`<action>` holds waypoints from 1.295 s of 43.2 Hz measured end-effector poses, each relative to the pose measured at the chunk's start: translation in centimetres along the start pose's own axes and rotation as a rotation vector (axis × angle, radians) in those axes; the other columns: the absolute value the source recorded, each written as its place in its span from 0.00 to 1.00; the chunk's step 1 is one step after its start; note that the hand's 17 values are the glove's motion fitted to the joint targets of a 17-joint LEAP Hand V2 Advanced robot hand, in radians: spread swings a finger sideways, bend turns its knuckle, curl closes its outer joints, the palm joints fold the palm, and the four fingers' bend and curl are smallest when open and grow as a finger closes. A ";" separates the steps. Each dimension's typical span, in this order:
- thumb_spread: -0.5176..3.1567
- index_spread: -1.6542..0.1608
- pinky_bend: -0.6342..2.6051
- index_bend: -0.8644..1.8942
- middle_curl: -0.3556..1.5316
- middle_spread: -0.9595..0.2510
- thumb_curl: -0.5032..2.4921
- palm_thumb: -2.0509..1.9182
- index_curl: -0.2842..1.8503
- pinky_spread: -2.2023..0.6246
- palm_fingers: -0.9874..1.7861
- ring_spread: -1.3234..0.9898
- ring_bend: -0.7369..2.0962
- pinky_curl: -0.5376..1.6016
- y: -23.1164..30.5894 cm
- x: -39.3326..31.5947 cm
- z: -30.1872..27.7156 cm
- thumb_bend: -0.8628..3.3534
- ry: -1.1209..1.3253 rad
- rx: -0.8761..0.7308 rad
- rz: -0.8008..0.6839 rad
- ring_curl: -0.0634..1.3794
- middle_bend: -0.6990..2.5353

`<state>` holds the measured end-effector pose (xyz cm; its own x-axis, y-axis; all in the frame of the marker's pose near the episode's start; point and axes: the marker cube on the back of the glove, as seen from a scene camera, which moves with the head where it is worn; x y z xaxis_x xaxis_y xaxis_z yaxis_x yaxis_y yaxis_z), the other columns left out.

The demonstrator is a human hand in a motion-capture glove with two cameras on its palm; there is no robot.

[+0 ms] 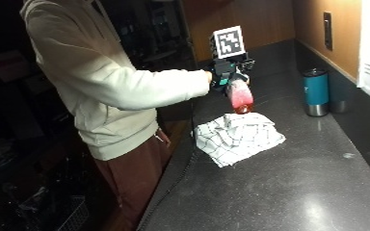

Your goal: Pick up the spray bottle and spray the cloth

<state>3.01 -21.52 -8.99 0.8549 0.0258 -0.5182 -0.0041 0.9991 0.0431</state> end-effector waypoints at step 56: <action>0.15 0.82 0.29 0.46 0.44 0.68 0.41 0.78 0.38 0.70 0.83 0.49 0.45 0.43 -4.6 -9.5 -7.6 0.20 -1.461 0.652 0.289 0.36 0.39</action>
<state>-9.02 -26.15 -10.71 0.6038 -0.2329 0.7623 -0.3598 0.7738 0.5214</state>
